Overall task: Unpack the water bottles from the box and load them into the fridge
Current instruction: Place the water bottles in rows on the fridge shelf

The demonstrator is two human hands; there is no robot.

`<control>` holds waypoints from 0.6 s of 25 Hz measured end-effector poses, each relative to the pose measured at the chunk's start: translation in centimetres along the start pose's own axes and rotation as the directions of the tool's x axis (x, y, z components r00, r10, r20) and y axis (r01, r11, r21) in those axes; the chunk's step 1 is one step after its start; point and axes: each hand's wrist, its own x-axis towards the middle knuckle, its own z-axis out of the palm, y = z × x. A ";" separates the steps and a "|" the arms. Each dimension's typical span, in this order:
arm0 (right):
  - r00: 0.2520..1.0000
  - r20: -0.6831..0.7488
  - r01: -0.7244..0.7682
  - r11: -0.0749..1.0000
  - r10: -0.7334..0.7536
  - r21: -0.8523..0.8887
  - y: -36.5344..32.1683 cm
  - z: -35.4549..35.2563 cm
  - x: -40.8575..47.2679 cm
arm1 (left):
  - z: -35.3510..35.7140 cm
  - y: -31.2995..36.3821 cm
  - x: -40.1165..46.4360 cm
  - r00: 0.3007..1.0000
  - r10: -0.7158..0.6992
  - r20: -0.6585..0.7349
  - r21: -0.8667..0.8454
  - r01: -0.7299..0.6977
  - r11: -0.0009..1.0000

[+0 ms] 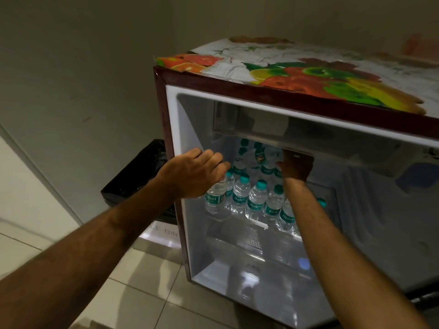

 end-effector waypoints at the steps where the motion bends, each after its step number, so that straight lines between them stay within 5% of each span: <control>1: 0.997 0.065 0.056 0.990 -0.047 -0.130 0.2 0.7 1.2 | 0.0 0.0 0.0 1.000 0.002 0.003 -0.001 -0.002 1.000; 9: 0.908 0.419 0.294 0.737 -0.017 -0.609 0.3 5.2 5.6 | 0.4 0.3 -0.3 1.000 0.008 0.019 0.035 -0.009 0.999; 11: 0.880 0.475 0.359 0.686 -0.023 -0.632 0.8 5.6 6.3 | 0.7 0.3 -0.6 1.000 -0.006 0.009 0.046 0.005 0.999; 15: 0.851 0.521 0.371 0.777 -0.065 -0.508 1.3 6.6 6.5 | 1.0 0.1 -1.1 1.000 0.008 -0.016 0.051 -0.007 0.999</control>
